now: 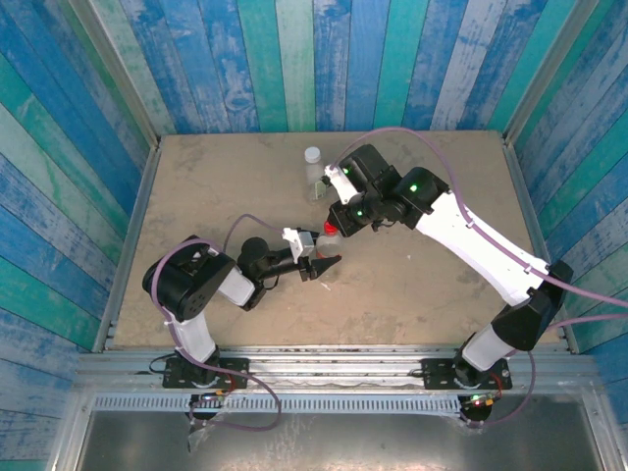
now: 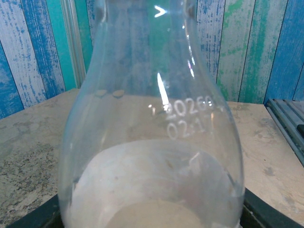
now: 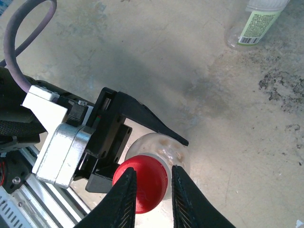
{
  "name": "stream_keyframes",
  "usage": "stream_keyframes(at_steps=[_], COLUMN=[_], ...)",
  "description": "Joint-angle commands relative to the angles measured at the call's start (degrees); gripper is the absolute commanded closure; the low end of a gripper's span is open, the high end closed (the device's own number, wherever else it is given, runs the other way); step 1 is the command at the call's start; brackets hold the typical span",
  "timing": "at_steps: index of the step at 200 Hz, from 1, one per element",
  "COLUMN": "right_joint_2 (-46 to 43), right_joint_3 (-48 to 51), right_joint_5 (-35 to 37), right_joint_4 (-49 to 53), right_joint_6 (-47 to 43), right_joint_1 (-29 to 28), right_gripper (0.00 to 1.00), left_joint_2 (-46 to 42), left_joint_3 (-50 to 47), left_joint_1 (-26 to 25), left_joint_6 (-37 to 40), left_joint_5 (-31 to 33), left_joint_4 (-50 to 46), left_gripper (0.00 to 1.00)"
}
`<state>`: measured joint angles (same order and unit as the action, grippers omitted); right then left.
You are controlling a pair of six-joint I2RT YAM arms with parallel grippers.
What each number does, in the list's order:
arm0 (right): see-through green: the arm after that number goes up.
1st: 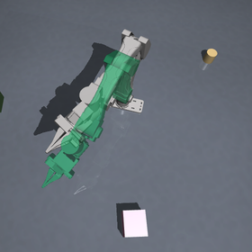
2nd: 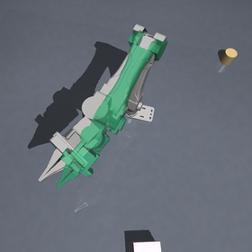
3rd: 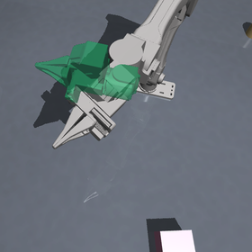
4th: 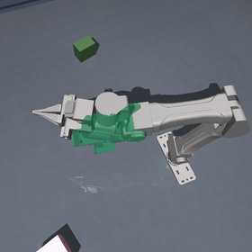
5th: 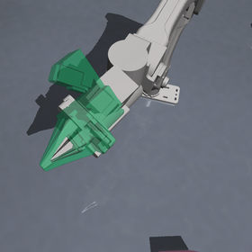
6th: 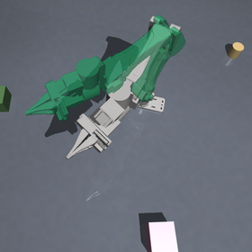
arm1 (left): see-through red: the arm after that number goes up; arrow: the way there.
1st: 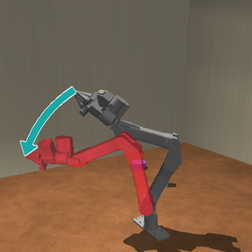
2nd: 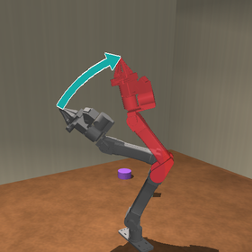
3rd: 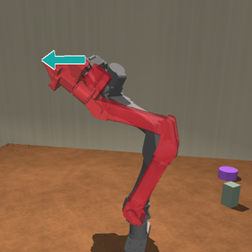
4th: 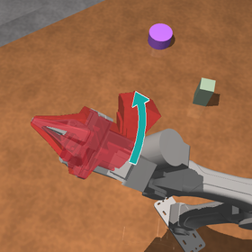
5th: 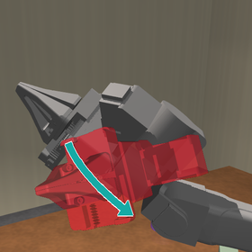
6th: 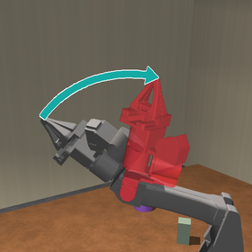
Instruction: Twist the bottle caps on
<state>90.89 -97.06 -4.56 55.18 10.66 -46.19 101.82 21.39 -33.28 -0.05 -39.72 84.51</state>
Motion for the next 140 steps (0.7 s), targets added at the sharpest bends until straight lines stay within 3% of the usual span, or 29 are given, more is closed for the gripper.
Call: stream_keyframes(at_steps=[1, 140], right_joint_2=[0.7, 0.5], right_joint_3=[1.6, -0.2], right_joint_5=[2.9, 4.6], right_joint_4=[3.7, 4.6], right_joint_6=[0.4, 0.6], right_joint_1=[1.0, 1.3], right_gripper=[0.77, 0.80], left_joint_2=[1.0, 0.3], left_joint_3=[-0.5, -0.3], left_joint_1=[-0.2, -0.3], left_joint_6=[0.3, 0.8], left_joint_5=[-0.7, -0.6], left_joint_4=[-3.3, -4.4], left_gripper=[0.37, 0.38])
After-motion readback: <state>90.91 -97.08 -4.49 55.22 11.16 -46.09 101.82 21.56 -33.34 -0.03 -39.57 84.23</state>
